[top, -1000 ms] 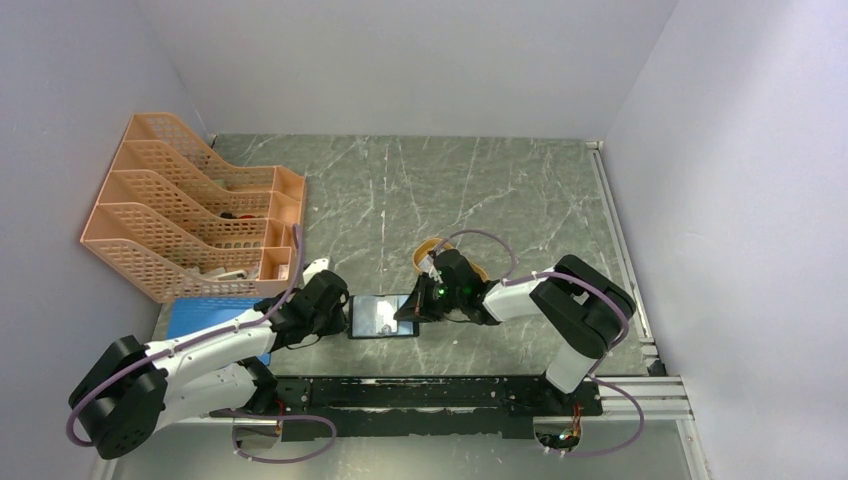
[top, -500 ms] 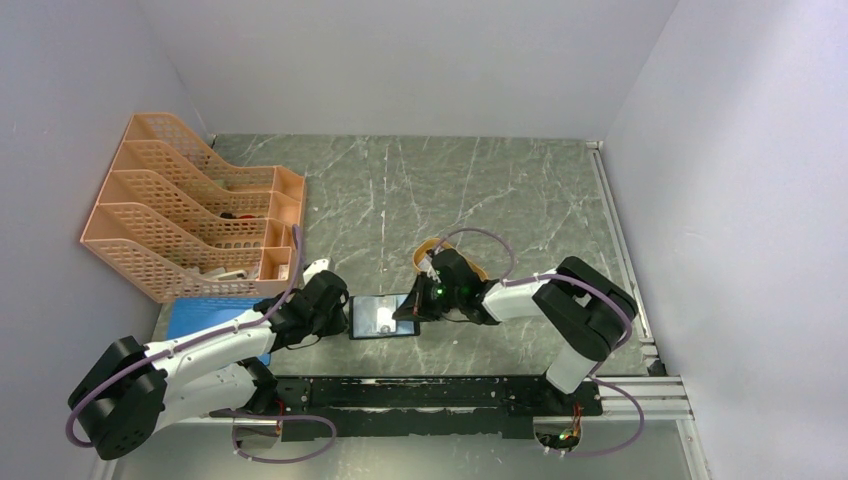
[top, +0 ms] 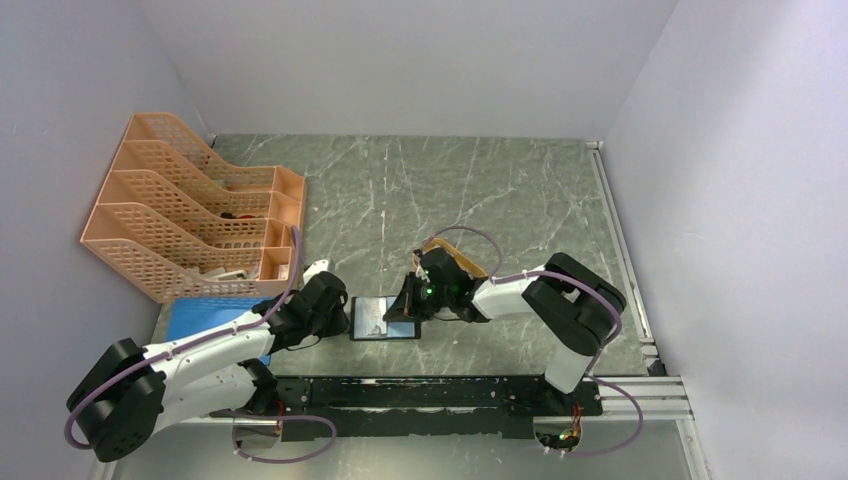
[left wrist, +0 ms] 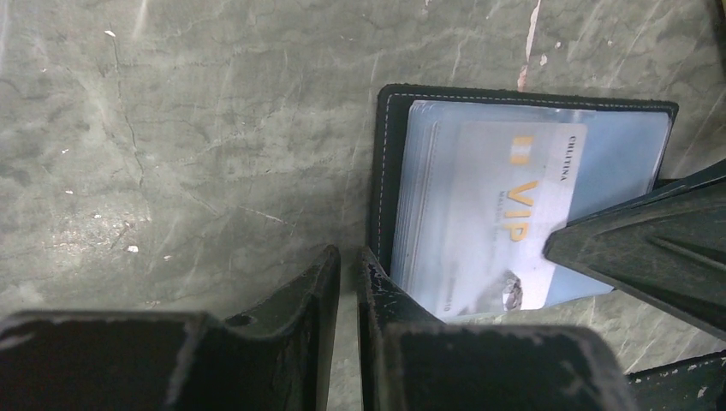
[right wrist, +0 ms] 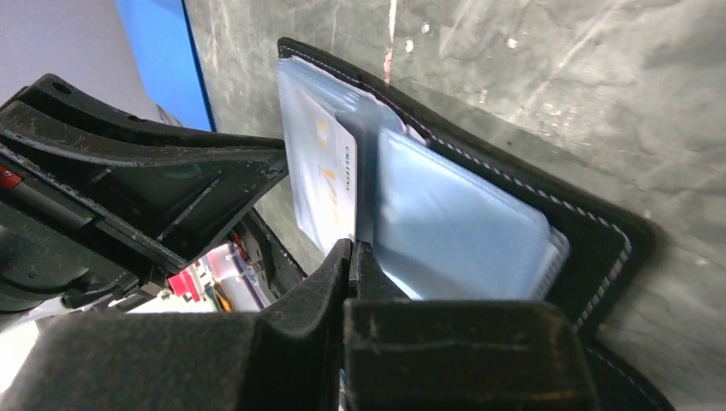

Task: Put the credit cards into the card holder
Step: Insert the credit card into the card holder.

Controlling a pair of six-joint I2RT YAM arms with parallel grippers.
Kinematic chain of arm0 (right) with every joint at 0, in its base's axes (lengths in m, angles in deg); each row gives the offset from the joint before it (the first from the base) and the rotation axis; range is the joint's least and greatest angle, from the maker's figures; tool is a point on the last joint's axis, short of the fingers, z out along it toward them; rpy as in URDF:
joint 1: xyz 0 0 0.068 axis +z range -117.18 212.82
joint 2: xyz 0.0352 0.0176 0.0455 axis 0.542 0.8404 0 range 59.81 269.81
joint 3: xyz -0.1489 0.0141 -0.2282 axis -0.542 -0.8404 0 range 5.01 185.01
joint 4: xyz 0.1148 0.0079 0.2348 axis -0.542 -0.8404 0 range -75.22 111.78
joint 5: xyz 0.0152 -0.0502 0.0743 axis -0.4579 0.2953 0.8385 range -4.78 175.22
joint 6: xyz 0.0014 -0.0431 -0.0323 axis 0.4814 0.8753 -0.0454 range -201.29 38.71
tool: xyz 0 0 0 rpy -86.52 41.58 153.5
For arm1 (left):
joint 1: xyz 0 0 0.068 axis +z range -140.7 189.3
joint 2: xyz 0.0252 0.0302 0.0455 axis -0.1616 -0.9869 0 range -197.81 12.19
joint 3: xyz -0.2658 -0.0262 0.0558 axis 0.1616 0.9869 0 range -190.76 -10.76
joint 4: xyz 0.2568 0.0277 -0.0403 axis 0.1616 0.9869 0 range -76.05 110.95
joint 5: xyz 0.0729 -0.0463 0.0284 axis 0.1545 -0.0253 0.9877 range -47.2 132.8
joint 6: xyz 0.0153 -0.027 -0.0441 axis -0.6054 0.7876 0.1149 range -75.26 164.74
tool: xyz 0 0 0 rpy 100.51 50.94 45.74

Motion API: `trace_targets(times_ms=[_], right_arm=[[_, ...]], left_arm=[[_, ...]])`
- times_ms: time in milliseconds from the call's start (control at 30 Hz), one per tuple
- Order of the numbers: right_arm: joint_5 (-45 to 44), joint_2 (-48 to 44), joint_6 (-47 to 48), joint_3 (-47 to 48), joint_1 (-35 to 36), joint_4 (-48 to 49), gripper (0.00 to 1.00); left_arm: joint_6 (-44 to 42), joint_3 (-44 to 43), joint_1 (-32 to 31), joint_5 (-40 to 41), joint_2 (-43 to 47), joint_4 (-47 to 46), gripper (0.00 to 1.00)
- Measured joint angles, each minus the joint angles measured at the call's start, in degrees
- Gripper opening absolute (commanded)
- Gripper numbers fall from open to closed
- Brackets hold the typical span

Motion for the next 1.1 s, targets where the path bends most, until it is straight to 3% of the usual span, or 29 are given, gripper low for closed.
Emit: trace_targets(times_ms=[167, 300, 433, 1100], right_arm=[[0.37, 0.83, 0.46, 1.11, 1.03, -0.37, 0.01], [0.02, 0.42, 1.18, 1.42, 1.14, -2.08, 0.20], [-0.26, -0.35, 1.46, 1.42, 1.33, -3.80, 0.30], [0.59, 0.35, 1.42, 4.57, 1.60, -4.59, 0.31]], left_arm=[[0.02, 0.02, 0.00, -0.20, 0.04, -0.09, 0.21], [0.02, 0.02, 0.00, -0.39, 0.20, -0.07, 0.21], [0.04, 0.04, 0.00, -0.87, 0.22, -0.04, 0.21], [0.46, 0.35, 0.00, -1.70, 0.52, -0.26, 0.21]])
